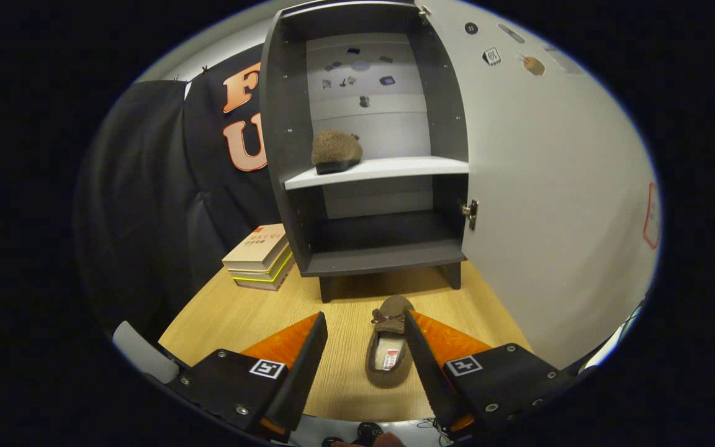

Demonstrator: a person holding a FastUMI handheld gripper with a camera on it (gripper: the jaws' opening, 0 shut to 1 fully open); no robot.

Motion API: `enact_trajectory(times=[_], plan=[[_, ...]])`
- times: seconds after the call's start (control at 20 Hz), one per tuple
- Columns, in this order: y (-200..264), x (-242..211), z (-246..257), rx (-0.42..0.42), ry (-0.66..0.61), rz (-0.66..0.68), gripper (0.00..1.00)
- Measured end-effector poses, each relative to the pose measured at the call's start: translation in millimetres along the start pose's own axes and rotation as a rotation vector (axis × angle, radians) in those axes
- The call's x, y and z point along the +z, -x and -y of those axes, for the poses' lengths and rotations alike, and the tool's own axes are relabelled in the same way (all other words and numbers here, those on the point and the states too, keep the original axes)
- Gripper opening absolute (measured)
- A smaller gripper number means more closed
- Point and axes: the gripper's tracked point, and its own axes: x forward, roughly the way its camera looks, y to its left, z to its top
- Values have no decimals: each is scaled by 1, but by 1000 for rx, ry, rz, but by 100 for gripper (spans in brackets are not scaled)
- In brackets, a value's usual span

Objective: Open the shoe cabinet door, grab the shoes and put them into the shoe cabinet, then close the shoe cabinet door.

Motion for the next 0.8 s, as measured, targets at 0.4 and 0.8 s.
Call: enact_trajectory(times=[0.4,0.8], plan=[[-94,-86,11,18,-49,-118,80],[-158,-114,4,32,27,-146,78]])
